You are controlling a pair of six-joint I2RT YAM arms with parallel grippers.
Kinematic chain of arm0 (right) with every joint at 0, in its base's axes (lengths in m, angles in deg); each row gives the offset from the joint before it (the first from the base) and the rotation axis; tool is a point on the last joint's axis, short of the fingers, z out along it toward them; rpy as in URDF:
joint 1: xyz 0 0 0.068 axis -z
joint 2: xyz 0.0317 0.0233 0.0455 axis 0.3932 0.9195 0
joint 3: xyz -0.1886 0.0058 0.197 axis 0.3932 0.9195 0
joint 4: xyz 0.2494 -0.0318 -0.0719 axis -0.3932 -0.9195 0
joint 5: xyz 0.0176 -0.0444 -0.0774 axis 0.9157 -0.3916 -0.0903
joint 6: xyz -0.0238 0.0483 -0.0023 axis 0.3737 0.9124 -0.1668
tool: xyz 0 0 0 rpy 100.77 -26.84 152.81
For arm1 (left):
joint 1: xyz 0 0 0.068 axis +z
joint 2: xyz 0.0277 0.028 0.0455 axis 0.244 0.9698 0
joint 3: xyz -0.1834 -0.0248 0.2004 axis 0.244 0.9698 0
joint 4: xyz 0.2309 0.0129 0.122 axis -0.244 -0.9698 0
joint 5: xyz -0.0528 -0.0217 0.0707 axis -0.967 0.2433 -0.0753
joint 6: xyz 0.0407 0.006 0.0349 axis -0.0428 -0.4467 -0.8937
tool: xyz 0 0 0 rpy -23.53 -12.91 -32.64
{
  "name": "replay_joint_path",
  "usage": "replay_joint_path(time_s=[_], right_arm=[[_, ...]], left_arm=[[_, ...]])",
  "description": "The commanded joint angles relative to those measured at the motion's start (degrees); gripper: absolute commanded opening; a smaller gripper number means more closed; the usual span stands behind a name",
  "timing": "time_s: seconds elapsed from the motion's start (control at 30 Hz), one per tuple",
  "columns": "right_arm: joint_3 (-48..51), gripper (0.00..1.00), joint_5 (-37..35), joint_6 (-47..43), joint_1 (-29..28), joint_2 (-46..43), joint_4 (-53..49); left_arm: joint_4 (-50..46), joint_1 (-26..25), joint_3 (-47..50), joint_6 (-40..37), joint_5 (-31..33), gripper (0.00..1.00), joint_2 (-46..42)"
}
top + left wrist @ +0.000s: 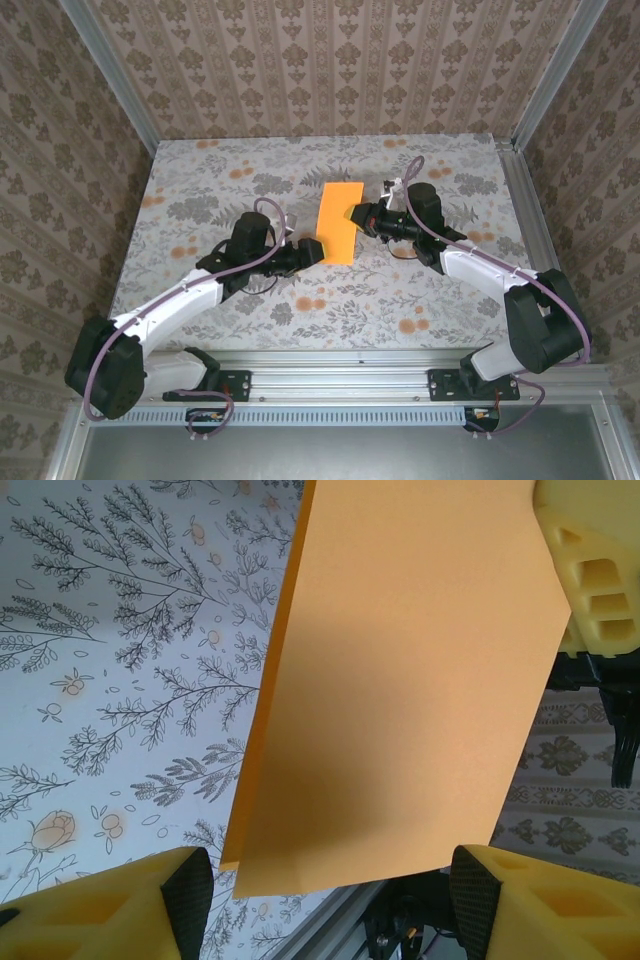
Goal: Fold a paper plane with a square sheet of paper (pick it up from the middle)
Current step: Place the paper at the center of the table.
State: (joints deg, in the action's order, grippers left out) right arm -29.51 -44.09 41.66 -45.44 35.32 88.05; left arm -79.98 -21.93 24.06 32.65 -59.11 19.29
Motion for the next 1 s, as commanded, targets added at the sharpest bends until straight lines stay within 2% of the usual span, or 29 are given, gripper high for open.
replay_joint_path(time_s=[0.0, 0.43, 0.7, 0.97], right_arm=[[0.5, 0.01, 0.6, 0.6, -0.1, -0.7, 1.5], [0.7, 0.01, 1.0, 0.9, -0.1, -0.4, 2.0], [0.9, 0.01, 0.8, 0.9, -0.1, -0.1, 2.1], [0.8, 0.01, 1.0, 0.8, 0.0, 0.2, 2.4]], left_arm=[[-0.5, -0.3, -0.4, -1.6, 0.3, 0.67, 0.4], [4.8, -0.2, -0.3, 1.4, -2.1, 0.63, 0.8], [4.5, -0.1, -0.3, 1.7, -2.4, 0.58, 0.1], [3.6, 0.7, -0.8, 1.4, -2.6, 0.57, -1.6]])
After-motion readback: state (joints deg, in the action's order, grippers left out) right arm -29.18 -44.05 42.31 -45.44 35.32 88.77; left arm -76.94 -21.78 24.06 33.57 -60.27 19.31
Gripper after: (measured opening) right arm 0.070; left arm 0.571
